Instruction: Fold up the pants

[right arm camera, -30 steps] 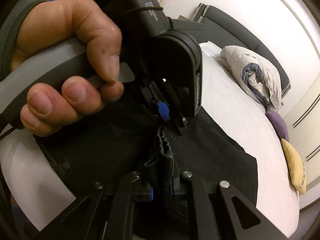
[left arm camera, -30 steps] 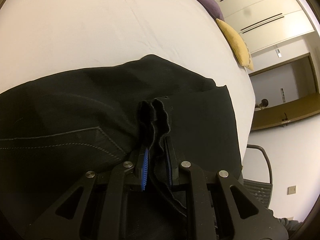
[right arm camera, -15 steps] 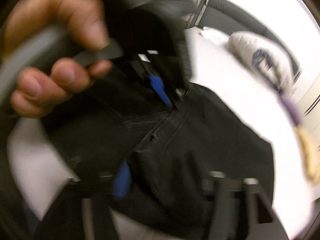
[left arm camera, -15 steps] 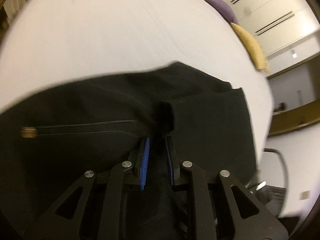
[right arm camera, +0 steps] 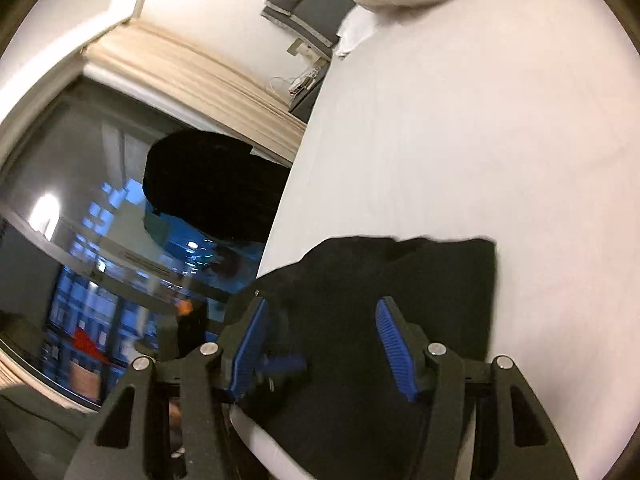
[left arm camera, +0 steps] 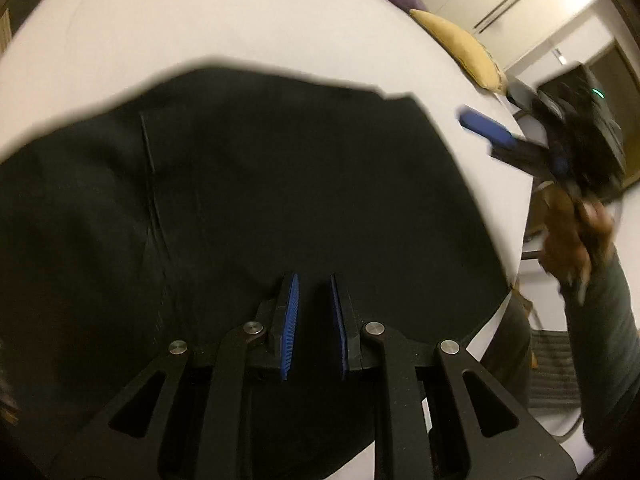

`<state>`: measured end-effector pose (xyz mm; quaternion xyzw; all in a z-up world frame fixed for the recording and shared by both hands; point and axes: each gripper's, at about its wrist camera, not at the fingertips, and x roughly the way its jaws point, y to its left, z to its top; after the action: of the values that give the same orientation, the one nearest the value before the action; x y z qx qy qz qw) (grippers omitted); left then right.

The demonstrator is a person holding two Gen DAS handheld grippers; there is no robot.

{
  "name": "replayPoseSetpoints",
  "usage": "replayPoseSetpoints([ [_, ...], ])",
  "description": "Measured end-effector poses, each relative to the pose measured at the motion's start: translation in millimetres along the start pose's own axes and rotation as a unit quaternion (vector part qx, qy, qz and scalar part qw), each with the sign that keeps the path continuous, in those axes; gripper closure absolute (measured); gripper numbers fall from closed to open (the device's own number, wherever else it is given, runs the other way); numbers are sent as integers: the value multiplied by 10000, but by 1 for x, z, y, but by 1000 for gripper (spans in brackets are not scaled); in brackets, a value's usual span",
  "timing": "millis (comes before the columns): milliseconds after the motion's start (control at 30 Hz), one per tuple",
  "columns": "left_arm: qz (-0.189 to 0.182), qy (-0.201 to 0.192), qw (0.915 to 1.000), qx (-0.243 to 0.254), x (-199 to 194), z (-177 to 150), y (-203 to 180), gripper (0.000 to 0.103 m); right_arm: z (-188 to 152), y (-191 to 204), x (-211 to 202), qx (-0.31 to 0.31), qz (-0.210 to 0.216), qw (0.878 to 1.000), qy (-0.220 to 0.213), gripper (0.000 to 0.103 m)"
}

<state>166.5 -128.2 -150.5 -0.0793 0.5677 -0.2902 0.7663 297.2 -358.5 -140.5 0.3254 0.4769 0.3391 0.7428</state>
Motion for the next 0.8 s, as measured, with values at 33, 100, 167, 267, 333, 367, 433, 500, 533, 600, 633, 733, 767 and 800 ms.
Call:
replayPoseSetpoints([
  [33,-22,-75,10000,10,0,-3,0,88,1,-14,10,153,-49,9998,151,43],
  [100,-64,-106,9999,-27,-1,-10,2,88,-1,-36,24,407,-202,9986,271,47],
  [167,-147,-128,9997,-161,-2,-13,5,88,-9,-47,25,524,-111,9983,226,55],
  [267,-236,-187,9992,-261,-2,-17,10,88,-36,-36,12,515,90,9984,224,57],
  [333,-329,-269,9985,-351,1,-19,13,88,-62,-27,9,425,40,9981,445,56],
  [367,-377,-312,9981,-375,1,-20,14,88,-72,-25,5,416,47,9979,504,56],
  [433,-451,-392,9974,-409,-1,-23,16,88,-107,-16,-3,427,85,9976,530,56],
  [500,-412,-466,9969,-476,-7,-26,14,88,-132,-6,-18,383,55,9986,350,56],
  [533,-359,-492,9969,-501,-9,-28,16,88,-142,0,-26,457,76,9986,251,56],
  [600,-132,-646,9968,-459,-27,-38,8,87,-150,13,-41,480,125,9988,-20,54],
  [633,-39,-758,9963,-416,-36,-45,4,87,-153,23,-47,394,265,9987,-194,54],
  [733,81,-1166,9919,-501,-67,-66,-1,31,-151,51,-47,160,603,9965,-552,50],
  [767,11,-1465,9867,-697,-85,-80,3,3,-147,56,-42,130,648,9961,-586,50],
  [800,-30,-1732,9813,-836,-99,-88,5,0,-141,62,-37,101,714,9954,-631,50],
])
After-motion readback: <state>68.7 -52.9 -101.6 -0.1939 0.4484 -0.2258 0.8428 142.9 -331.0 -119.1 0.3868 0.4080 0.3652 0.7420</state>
